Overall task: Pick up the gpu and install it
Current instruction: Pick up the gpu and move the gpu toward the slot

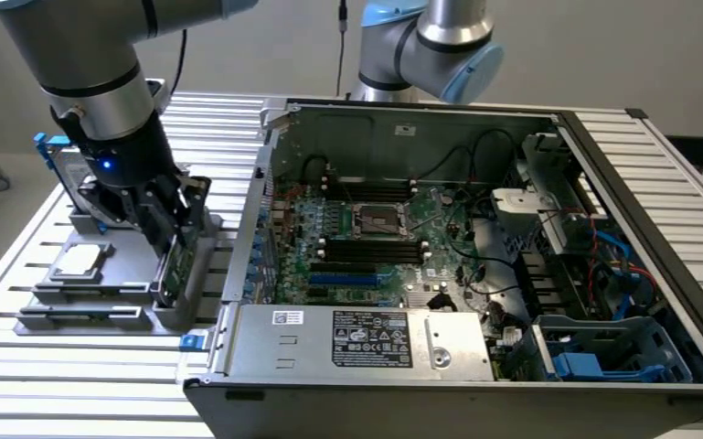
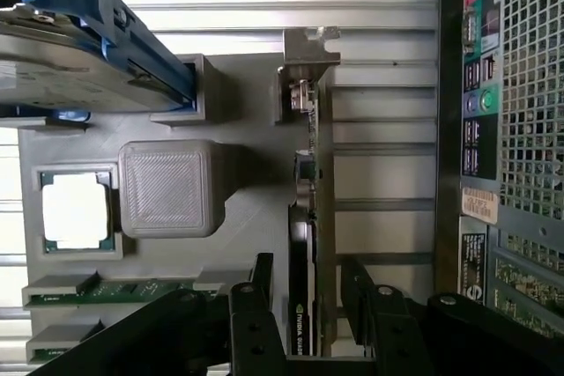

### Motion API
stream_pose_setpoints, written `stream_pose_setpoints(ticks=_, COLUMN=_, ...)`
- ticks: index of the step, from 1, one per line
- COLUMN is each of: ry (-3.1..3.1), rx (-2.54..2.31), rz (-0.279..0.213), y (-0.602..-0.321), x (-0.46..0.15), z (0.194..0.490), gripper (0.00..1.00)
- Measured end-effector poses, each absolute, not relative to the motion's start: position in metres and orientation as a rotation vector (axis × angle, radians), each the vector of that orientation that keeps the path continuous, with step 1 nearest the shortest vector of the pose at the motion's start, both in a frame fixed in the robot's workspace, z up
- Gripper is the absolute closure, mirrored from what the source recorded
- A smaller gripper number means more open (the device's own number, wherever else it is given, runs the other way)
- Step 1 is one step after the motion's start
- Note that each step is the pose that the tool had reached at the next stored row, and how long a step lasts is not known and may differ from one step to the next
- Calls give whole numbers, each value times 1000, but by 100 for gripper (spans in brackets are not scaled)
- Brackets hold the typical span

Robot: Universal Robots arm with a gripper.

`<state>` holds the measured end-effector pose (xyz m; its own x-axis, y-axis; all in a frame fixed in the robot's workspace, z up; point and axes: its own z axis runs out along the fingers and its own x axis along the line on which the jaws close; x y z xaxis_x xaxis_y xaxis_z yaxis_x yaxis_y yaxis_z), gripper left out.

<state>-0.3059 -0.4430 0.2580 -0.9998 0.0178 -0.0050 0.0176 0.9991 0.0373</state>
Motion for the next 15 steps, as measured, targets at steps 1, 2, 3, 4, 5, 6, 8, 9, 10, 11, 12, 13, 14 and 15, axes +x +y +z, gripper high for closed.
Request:
stream_pose_setpoints(ticks=1, ry=3136, rx=25, rz=58, y=-443, x=-306, z=256, gripper=56)
stream_pose_setpoints(ticks=2, ry=3136, rx=23, rz=58, y=-443, x=-306, z=254, gripper=56)
stream_pose_setpoints(ticks=3, ry=3136, rx=22, rz=58, y=-443, x=-306, z=253, gripper=56)
stream_pose_setpoints(ticks=4, ry=3136, rx=21, rz=58, y=-443, x=-306, z=251, gripper=56)
stream_pose_setpoints(ticks=5, ry=3136, rx=21, rz=58, y=-443, x=-306, z=249, gripper=56)
stream_pose_setpoints(ticks=6, ry=3135, rx=20, rz=58, y=-443, x=-306, z=247, gripper=56)
stream_pose_setpoints(ticks=8, ry=3133, rx=21, rz=59, y=-442, x=-306, z=244, gripper=56)
stream_pose_setpoints(ticks=9, ry=3133, rx=21, rz=58, y=-442, x=-306, z=243, gripper=56)
stream_pose_setpoints(ticks=10, ry=3133, rx=21, rz=58, y=-441, x=-306, z=243, gripper=56)
stream_pose_setpoints(ticks=11, ry=3133, rx=21, rz=59, y=-440, x=-306, z=243, gripper=56)
stream_pose_setpoints(ticks=12, ry=3133, rx=21, rz=58, y=-439, x=-306, z=243, gripper=56)
stream_pose_setpoints(ticks=13, ry=3133, rx=21, rz=58, y=-439, x=-306, z=243, gripper=56)
stream_pose_setpoints(ticks=14, ry=3133, rx=21, rz=59, y=-438, x=-306, z=243, gripper=56)
stream_pose_setpoints(ticks=15, ry=3133, rx=21, rz=58, y=-438, x=-307, z=243, gripper=56)
